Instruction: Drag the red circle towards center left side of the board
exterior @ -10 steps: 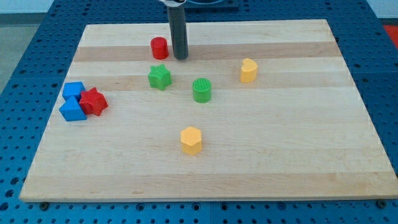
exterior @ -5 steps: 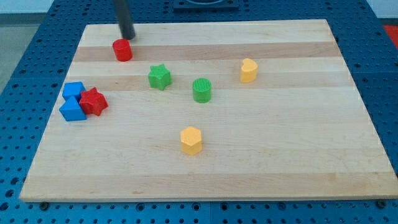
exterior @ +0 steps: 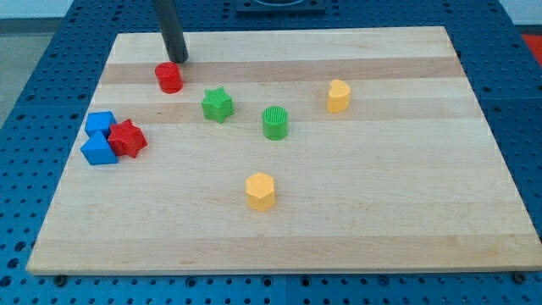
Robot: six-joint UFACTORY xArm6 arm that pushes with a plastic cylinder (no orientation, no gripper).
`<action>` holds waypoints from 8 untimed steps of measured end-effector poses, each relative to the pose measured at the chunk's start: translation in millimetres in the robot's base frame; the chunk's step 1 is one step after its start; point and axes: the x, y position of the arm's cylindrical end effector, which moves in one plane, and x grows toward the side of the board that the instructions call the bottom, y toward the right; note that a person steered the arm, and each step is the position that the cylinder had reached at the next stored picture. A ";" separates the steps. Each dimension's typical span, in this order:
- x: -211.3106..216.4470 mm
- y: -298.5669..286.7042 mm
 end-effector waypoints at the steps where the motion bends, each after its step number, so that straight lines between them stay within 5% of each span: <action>1: 49.9 0.0; 3: 104.4 -0.1; 6: 99.7 -23.0; 8: 51.7 -24.4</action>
